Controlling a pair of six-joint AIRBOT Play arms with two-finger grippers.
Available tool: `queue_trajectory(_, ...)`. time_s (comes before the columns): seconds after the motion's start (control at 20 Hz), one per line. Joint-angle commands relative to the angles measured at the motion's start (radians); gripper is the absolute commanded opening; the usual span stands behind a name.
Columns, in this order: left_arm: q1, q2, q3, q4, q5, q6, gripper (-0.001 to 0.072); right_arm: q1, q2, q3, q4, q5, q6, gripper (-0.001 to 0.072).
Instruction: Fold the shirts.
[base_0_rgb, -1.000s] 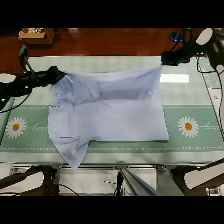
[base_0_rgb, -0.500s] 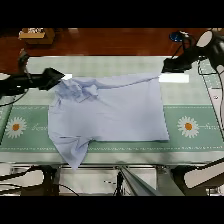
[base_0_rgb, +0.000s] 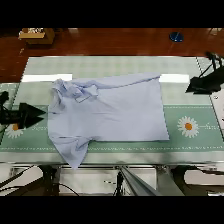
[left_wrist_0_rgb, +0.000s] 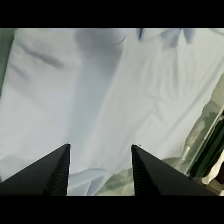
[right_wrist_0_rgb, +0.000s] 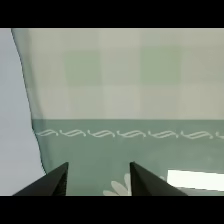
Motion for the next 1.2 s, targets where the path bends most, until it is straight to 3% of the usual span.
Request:
queue_trajectory(0.0, 0.034, 0.021, -0.135, 0.046, -0.032, 0.022, 0.0484, -0.064, 0.091, -0.234, 0.068, -0.108, -0.069, 0.0452)
queue_trajectory(0.25, 0.034, 0.024, -0.139, 0.241, -0.052, -0.005, 0.0484, -0.078, 0.134, -0.349, 0.064, -0.134, -0.107, 0.0429)
queue_trajectory(0.5, 0.034, 0.024, -0.139, 0.262, -0.031, -0.005, 0.0484, -0.078, 0.134, -0.351, 0.084, -0.139, -0.111, 0.0430)
queue_trajectory(0.9, 0.024, 0.018, -0.188, 0.218, 0.139, -0.003, 0.0485, -0.078, 0.134, -0.351, 0.141, -0.123, -0.110, 0.0429)
queue_trajectory(1.15, -0.090, -0.002, -0.231, 0.087, 0.241, 0.048, 0.0481, -0.078, 0.143, -0.351, 0.174, -0.094, -0.109, 0.0429)
